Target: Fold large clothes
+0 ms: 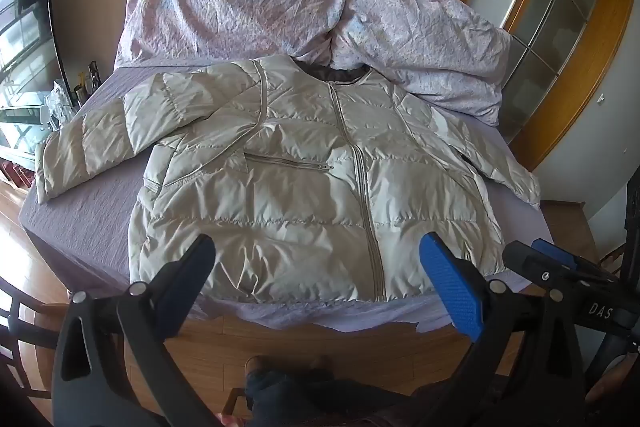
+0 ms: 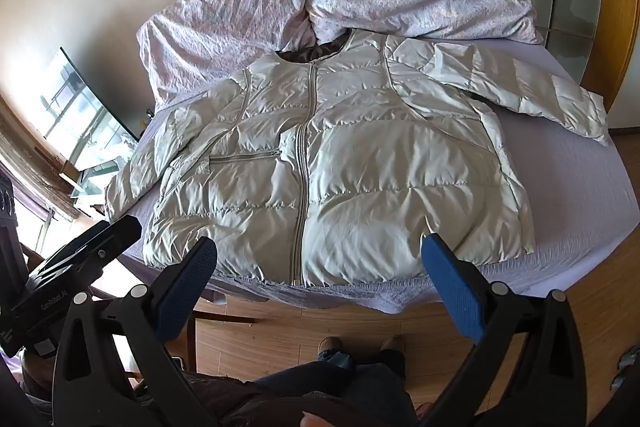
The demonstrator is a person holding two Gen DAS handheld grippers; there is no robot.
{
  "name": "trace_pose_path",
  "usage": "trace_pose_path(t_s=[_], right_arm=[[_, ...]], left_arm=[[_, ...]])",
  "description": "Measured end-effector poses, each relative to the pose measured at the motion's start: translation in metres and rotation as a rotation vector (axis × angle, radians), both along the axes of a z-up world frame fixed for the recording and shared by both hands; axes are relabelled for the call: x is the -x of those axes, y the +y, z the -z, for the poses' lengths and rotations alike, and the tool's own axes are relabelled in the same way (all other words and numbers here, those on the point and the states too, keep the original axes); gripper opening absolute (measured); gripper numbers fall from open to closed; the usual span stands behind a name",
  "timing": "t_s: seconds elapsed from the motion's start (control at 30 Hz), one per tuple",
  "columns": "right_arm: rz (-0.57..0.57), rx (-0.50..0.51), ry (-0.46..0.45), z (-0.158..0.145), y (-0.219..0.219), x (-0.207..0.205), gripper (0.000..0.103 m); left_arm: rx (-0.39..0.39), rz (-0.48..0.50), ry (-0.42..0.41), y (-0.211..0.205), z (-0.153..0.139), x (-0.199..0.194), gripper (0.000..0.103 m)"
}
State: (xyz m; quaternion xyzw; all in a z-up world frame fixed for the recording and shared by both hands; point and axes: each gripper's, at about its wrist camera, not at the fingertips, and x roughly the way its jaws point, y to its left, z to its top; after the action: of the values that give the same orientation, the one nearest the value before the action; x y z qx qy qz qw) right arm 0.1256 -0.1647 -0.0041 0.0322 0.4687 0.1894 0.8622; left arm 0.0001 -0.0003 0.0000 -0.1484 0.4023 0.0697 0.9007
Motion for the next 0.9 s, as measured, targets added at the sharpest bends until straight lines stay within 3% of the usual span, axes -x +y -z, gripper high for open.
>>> trace_pose_path(t_s=[0.9], right_arm=[[0.0,-0.003,0.0,0.0003,0.0,-0.0011,0.102]], left_arm=[[0.005,0.001,0.001,-0.0008,-0.0001,0.0004,0.101]])
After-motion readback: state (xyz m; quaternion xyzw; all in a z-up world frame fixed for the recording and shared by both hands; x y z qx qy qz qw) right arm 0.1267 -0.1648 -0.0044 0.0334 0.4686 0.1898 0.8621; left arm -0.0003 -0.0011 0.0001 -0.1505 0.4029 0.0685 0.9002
